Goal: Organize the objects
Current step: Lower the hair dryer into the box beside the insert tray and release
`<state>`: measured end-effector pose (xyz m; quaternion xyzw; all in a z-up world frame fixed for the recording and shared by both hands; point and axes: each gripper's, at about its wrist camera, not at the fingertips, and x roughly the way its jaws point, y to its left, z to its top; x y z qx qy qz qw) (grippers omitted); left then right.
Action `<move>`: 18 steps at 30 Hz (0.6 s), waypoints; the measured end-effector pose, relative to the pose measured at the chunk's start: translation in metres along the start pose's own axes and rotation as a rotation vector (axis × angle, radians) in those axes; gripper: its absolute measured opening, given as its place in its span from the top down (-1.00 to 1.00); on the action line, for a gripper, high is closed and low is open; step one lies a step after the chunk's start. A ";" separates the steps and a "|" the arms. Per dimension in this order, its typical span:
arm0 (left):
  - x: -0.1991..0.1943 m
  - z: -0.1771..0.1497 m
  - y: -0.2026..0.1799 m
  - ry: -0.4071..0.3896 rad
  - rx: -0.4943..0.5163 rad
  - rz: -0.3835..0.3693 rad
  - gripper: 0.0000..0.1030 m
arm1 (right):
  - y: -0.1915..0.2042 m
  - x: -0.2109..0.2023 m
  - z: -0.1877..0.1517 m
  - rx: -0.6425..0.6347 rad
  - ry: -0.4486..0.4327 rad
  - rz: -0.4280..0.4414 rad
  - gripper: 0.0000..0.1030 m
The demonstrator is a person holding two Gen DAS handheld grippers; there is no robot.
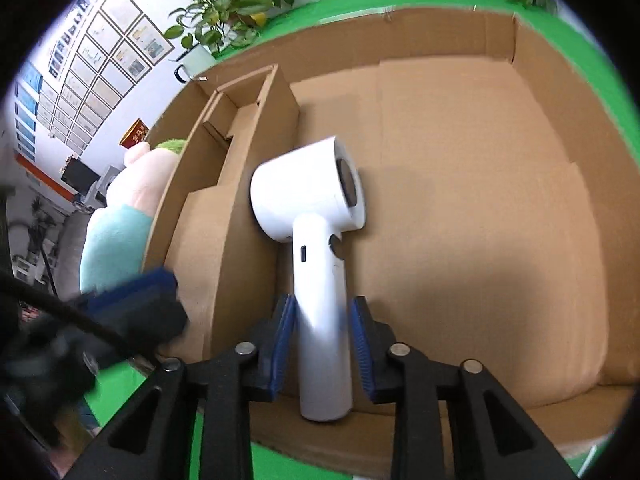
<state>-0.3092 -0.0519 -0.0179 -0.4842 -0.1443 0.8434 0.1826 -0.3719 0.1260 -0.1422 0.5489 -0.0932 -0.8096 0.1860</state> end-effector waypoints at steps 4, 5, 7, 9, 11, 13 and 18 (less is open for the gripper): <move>0.002 -0.025 0.010 0.033 0.000 0.043 0.25 | 0.003 -0.002 -0.008 0.045 0.002 0.020 0.49; 0.002 -0.029 0.011 0.038 0.009 0.051 0.26 | 0.003 -0.003 -0.010 0.052 0.004 0.017 0.49; 0.000 -0.034 0.010 0.044 0.046 0.076 0.29 | 0.003 -0.004 -0.011 0.072 0.018 0.026 0.48; -0.004 -0.041 0.009 0.051 0.090 0.116 0.30 | 0.004 -0.001 -0.007 0.095 0.031 0.048 0.49; -0.008 -0.044 0.010 0.062 0.102 0.136 0.34 | 0.005 -0.001 -0.007 0.100 0.026 0.043 0.48; -0.011 -0.046 0.012 0.073 0.105 0.135 0.42 | 0.009 -0.002 -0.009 0.077 0.003 0.008 0.47; -0.017 -0.047 0.016 0.054 0.063 0.111 0.38 | 0.029 -0.038 -0.023 -0.081 -0.172 -0.148 -0.38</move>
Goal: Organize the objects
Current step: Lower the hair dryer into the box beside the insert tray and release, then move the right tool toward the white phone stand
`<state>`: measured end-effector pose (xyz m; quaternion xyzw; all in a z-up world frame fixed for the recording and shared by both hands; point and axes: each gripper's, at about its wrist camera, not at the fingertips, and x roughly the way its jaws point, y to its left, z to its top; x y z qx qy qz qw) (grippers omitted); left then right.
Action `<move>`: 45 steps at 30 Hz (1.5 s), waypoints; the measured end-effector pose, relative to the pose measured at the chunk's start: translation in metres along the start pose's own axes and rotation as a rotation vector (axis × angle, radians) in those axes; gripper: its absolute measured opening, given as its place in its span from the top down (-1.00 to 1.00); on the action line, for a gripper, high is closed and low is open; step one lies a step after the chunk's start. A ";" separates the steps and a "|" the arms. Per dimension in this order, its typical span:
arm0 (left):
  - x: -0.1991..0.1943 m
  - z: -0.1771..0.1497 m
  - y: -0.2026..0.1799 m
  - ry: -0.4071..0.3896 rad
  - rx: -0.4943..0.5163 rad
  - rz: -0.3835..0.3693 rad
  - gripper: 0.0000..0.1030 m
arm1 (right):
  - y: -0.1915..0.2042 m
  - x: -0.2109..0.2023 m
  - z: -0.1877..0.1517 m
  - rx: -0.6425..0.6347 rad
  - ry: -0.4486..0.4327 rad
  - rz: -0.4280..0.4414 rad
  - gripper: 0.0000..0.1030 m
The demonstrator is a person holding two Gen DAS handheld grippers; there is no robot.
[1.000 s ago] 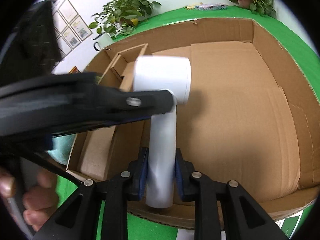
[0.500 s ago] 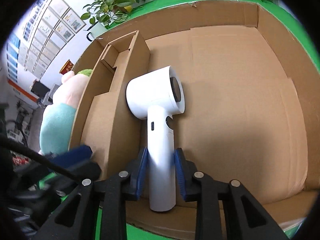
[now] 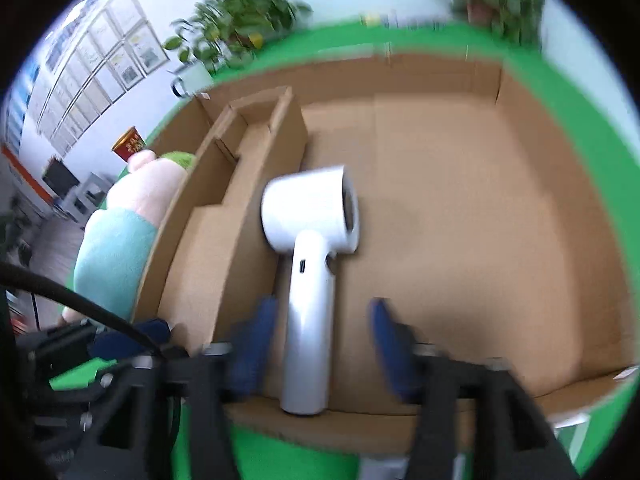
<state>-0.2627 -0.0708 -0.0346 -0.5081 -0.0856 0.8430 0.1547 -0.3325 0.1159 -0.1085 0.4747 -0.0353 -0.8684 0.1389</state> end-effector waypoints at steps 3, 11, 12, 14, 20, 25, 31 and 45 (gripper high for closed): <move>-0.010 0.002 -0.002 -0.072 -0.026 -0.009 0.13 | 0.002 -0.040 -0.016 -0.071 -0.152 -0.075 -0.59; -0.112 -0.045 -0.044 -0.624 0.047 0.073 -0.99 | -0.008 -0.109 -0.072 -0.050 -0.392 -0.208 -0.64; -0.120 -0.050 -0.049 -0.658 0.055 0.091 -0.99 | -0.007 -0.115 -0.077 -0.041 -0.411 -0.217 -0.64; -0.129 -0.061 -0.062 -0.702 0.084 0.122 -0.99 | -0.006 -0.121 -0.082 -0.030 -0.427 -0.218 -0.64; -0.134 -0.086 -0.083 -0.755 0.108 0.184 -0.99 | -0.001 -0.132 -0.101 -0.041 -0.446 -0.217 -0.64; -0.138 -0.101 -0.085 -0.763 0.089 0.220 -0.99 | -0.001 -0.134 -0.113 -0.047 -0.445 -0.218 -0.64; -0.124 -0.104 -0.083 -0.704 0.080 0.234 -0.98 | -0.008 -0.133 -0.122 -0.034 -0.447 -0.206 -0.64; -0.075 -0.115 -0.059 -0.516 0.060 0.114 -0.94 | 0.007 -0.097 -0.150 -0.137 -0.295 -0.048 -0.64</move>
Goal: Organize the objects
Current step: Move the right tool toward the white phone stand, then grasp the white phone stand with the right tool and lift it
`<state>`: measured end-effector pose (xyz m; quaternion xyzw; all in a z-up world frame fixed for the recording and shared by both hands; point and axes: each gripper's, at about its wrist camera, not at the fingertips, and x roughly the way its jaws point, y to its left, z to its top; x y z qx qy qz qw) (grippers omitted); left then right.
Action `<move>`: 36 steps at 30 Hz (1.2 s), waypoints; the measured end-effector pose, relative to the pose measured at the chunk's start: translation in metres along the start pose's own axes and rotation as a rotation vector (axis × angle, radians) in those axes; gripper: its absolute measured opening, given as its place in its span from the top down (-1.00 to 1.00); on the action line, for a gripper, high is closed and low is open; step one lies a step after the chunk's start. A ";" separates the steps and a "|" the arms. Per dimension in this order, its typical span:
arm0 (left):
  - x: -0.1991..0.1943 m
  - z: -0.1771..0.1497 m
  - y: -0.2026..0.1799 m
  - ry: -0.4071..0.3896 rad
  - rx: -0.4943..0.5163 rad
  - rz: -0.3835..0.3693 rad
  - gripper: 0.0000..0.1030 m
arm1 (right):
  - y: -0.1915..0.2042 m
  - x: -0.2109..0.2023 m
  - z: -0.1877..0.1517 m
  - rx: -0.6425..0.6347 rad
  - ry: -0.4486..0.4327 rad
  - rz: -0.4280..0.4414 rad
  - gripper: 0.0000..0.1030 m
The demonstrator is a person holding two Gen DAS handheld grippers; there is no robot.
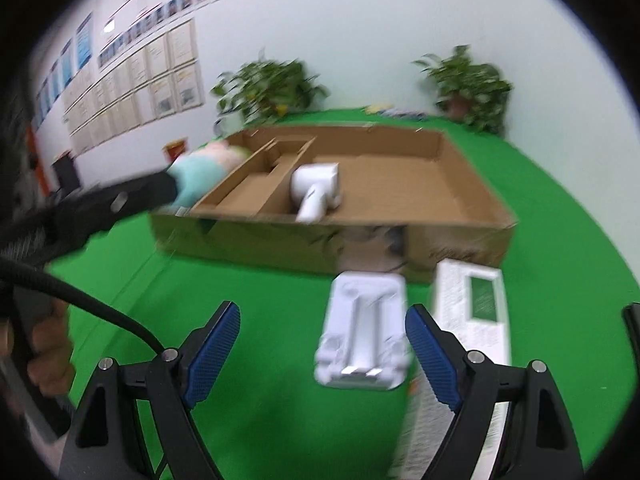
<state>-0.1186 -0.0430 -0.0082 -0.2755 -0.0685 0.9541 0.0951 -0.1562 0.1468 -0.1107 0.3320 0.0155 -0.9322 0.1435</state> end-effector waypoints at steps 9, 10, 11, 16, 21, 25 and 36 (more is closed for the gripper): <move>0.044 -0.030 -0.003 0.160 -0.054 -0.131 -0.73 | -0.029 0.023 -0.019 0.048 0.101 -0.073 -0.64; 0.048 -0.034 -0.006 0.169 -0.055 -0.143 -0.72 | -0.033 0.022 -0.019 0.043 0.106 -0.091 -0.64; 0.053 -0.037 -0.008 0.181 -0.061 -0.161 -0.71 | -0.037 0.021 -0.018 0.044 0.109 -0.100 -0.64; 0.075 -0.041 -0.015 0.230 -0.105 -0.248 -0.68 | -0.035 0.024 -0.017 0.041 0.136 -0.037 -0.64; 0.093 -0.037 -0.013 0.271 -0.136 -0.294 -0.68 | -0.025 0.042 -0.015 0.045 0.176 -0.021 -0.60; 0.096 -0.040 -0.010 0.297 -0.149 -0.322 -0.68 | -0.023 0.043 -0.020 0.027 0.194 -0.075 -0.29; 0.068 -0.082 -0.013 0.453 -0.214 -0.524 -0.68 | -0.017 -0.028 -0.073 0.122 0.161 -0.006 -0.54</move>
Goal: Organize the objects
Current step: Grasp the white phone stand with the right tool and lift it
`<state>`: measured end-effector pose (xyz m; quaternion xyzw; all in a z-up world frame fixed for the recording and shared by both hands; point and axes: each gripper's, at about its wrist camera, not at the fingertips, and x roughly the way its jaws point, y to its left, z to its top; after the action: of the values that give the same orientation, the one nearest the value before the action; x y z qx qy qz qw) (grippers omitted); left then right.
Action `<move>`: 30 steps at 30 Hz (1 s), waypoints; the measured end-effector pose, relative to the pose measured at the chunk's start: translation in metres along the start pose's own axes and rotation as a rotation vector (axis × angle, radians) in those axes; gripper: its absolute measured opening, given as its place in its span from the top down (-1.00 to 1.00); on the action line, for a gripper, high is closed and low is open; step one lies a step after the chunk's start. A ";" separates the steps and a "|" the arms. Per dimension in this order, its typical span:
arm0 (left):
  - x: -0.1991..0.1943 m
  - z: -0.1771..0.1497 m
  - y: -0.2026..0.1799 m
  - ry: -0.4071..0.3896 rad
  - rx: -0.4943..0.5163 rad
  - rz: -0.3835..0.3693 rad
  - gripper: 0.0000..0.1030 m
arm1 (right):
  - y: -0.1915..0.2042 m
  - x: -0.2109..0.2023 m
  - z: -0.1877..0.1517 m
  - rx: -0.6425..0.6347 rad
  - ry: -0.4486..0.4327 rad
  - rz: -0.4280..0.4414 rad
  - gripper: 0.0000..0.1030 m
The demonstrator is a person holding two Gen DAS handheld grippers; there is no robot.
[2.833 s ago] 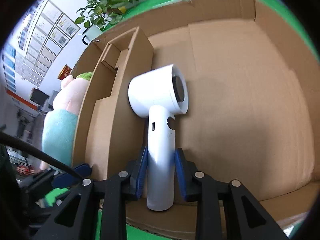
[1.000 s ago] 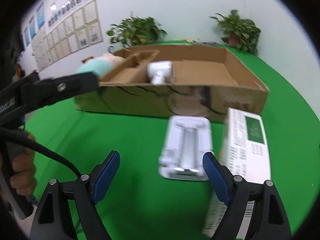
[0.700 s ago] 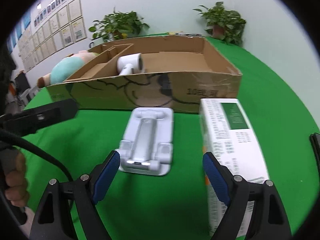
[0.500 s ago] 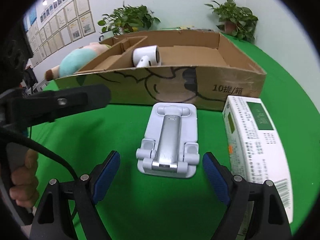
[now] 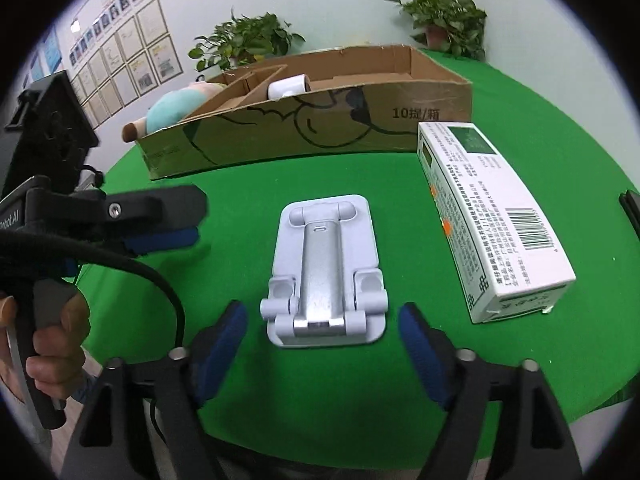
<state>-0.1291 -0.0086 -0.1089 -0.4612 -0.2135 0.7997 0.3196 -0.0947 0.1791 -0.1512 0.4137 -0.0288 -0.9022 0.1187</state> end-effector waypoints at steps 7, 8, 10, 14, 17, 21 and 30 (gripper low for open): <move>0.023 0.003 0.002 0.043 -0.060 -0.072 -0.65 | 0.008 0.016 0.009 -0.088 -0.025 0.006 -0.55; 0.023 0.003 0.004 0.041 -0.068 -0.077 -0.64 | 0.006 0.019 0.010 -0.082 -0.020 0.012 -0.55; 0.024 0.005 0.006 0.042 -0.077 -0.088 -0.59 | 0.007 0.024 0.011 -0.090 -0.020 0.009 -0.55; 0.030 0.007 0.004 0.063 -0.090 -0.102 -0.41 | 0.013 0.029 0.009 -0.150 -0.033 -0.051 -0.37; 0.034 0.005 -0.001 0.078 -0.080 -0.092 -0.29 | 0.012 0.028 0.007 -0.150 -0.039 -0.063 -0.30; 0.037 0.002 -0.005 0.086 -0.084 -0.095 -0.10 | 0.013 0.022 0.005 -0.084 -0.034 -0.019 -0.29; 0.035 -0.004 0.000 0.089 -0.126 -0.087 0.35 | 0.002 0.016 0.008 0.072 -0.008 0.152 -0.29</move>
<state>-0.1383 0.0161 -0.1315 -0.5058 -0.2686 0.7488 0.3335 -0.1104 0.1729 -0.1581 0.4107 -0.0932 -0.8906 0.1717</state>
